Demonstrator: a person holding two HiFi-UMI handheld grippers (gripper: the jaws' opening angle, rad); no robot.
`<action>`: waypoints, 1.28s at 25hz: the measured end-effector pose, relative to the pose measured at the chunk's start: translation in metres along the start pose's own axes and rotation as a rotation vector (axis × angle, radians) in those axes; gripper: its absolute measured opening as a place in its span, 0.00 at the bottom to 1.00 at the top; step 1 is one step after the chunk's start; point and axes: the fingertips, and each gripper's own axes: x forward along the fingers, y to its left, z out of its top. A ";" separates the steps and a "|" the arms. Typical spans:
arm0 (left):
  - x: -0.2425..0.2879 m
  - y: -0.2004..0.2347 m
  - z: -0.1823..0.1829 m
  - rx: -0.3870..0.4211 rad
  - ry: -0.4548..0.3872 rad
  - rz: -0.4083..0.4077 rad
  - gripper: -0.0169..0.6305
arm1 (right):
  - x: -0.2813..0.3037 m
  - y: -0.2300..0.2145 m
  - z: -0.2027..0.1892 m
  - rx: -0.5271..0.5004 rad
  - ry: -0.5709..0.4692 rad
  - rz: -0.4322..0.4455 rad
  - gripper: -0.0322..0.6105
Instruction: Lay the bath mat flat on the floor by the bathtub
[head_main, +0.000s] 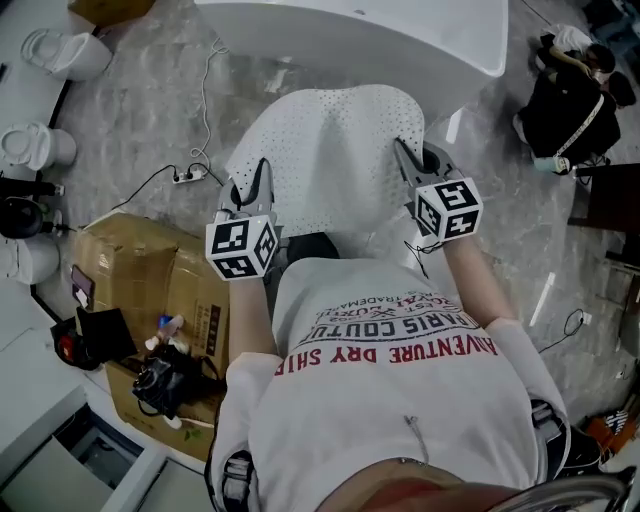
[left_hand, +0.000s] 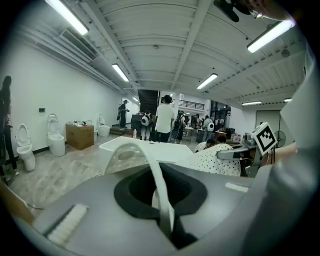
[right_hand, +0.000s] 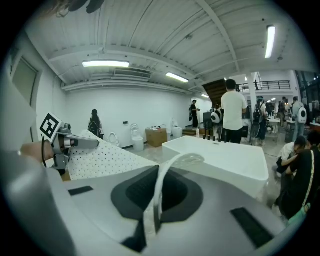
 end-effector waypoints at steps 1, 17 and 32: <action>0.010 0.020 0.005 -0.002 0.008 -0.019 0.05 | 0.018 0.003 0.006 0.008 0.009 -0.016 0.07; 0.196 0.218 0.042 0.017 0.171 -0.171 0.05 | 0.238 -0.033 0.039 0.141 0.164 -0.182 0.07; 0.423 0.240 -0.057 0.049 0.339 -0.236 0.05 | 0.370 -0.175 -0.095 0.316 0.370 -0.253 0.07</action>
